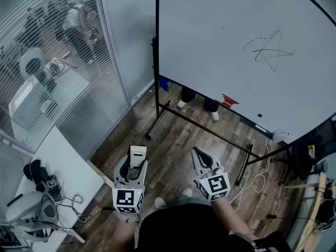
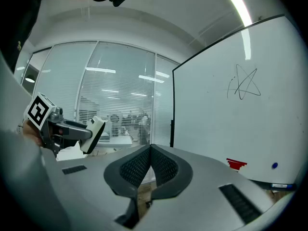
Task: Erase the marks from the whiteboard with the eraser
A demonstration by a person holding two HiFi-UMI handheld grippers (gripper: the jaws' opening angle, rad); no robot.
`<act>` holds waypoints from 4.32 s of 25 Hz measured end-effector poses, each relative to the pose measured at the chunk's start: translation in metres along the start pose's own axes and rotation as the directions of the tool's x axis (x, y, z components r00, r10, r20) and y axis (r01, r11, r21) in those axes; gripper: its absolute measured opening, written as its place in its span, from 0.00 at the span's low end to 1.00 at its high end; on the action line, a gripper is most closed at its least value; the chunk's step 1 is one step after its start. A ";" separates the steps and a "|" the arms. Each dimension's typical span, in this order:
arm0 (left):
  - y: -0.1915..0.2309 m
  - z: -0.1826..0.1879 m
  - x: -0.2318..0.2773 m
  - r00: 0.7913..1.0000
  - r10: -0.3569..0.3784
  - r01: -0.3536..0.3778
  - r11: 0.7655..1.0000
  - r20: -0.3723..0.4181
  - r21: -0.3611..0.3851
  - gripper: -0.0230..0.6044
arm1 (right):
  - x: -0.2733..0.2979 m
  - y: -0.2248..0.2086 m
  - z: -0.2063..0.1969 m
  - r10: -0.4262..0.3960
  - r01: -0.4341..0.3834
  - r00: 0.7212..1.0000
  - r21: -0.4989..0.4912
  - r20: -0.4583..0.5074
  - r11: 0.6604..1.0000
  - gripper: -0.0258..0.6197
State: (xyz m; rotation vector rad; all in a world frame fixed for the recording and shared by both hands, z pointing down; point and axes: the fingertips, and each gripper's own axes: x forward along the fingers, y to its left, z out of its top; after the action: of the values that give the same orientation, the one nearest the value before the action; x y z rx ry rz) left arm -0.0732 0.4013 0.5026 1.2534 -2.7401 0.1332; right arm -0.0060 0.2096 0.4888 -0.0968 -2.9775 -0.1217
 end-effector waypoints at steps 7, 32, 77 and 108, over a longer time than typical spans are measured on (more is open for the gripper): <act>-0.035 0.016 0.039 1.000 -0.011 0.011 1.000 0.002 0.021 0.43 | -0.010 -0.047 0.007 0.007 -0.007 1.000 0.009 0.011 1.000 0.08; -0.100 0.050 0.262 0.990 -0.140 0.142 0.988 -0.025 0.068 0.43 | 0.041 -0.249 -0.021 -0.148 0.150 0.989 0.120 -0.021 0.981 0.08; -0.155 0.328 0.529 0.813 -0.430 0.356 0.901 0.393 0.249 0.43 | 0.034 -0.405 0.073 -0.723 0.720 0.691 0.072 0.027 0.690 0.08; -0.301 0.283 0.506 0.731 -0.612 0.474 0.774 0.303 0.419 0.43 | -0.045 -0.416 0.033 -0.782 0.778 0.622 0.138 -0.033 0.613 0.08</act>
State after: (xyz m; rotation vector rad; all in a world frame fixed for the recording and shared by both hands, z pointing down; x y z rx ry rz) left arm -0.1950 -0.2105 0.3078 2.4011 -2.5687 0.2731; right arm 0.0037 -0.2043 0.4174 1.2506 -2.7920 -0.0050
